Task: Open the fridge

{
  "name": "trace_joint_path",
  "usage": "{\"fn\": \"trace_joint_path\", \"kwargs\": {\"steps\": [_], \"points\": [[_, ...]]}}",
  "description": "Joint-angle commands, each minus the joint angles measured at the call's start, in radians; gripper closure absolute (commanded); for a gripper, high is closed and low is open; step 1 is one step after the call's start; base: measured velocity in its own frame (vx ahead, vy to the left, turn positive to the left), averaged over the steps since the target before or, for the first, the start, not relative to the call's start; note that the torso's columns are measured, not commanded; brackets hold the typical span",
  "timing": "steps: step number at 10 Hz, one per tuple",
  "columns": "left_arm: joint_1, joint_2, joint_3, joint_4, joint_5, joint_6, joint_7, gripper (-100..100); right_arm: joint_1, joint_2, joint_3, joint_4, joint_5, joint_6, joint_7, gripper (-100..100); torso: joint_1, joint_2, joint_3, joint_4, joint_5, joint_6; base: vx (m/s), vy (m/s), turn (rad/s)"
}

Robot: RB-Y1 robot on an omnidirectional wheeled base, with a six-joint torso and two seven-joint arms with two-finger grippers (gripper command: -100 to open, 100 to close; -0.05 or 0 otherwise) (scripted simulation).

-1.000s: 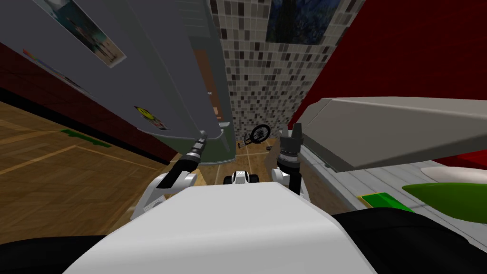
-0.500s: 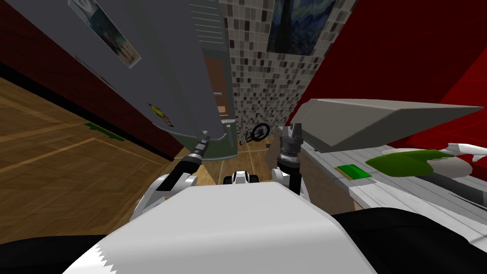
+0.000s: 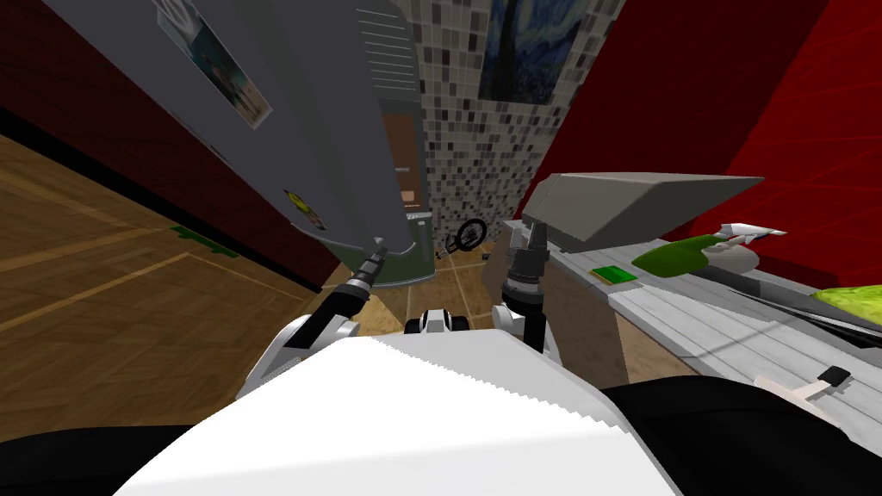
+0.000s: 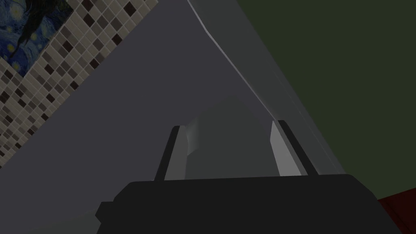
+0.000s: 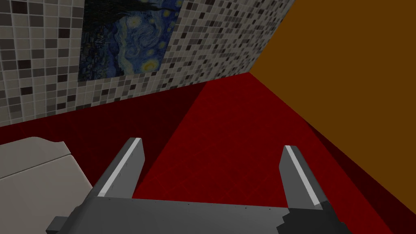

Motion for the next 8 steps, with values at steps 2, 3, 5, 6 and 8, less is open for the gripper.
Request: {"fn": "trace_joint_path", "kwargs": {"steps": [2, 3, 5, 6, 8], "points": [[-0.005, 0.021, -0.007, -0.021, 0.008, -0.021, -0.005, 100, 0.0, 0.0, 0.0, 0.0, 0.0, 0.0, 0.0, 0, 0.002, 0.001, 0.0, 0.001, 0.0, -0.001, -0.16, 0.162, -0.075], [-0.006, 0.036, -0.021, -0.027, 0.017, -0.028, -0.007, 100, 0.0, 0.0, 0.0, 0.0, 0.0, 0.0, 0.0, 0, 0.001, 0.002, 0.001, 0.001, 0.0, -0.002, -0.159, 0.222, -0.091], [-0.006, 0.051, -0.035, -0.032, 0.025, -0.035, -0.009, 100, 0.0, 0.0, 0.0, 0.0, 0.0, 0.0, 0.0, 0, 0.004, 0.0, -0.001, 0.002, 0.001, -0.003, -0.14, 0.197, -0.078], [-0.006, 0.066, -0.049, -0.037, 0.034, -0.042, -0.011, 100, 0.0, 0.0, 0.0, 0.0, 0.0, 0.0, 0.0, 0, 0.007, -0.001, -0.001, 0.003, 0.001, -0.003, -0.222, 0.241, -0.157], [-0.007, 0.082, -0.063, -0.042, 0.043, -0.049, -0.013, 100, 0.0, 0.0, 0.0, 0.0, 0.0, 0.0, 0.0, 0, 0.0, 0.004, 0.002, 0.003, 0.0, -0.002, -0.215, 0.195, -0.064]]}}
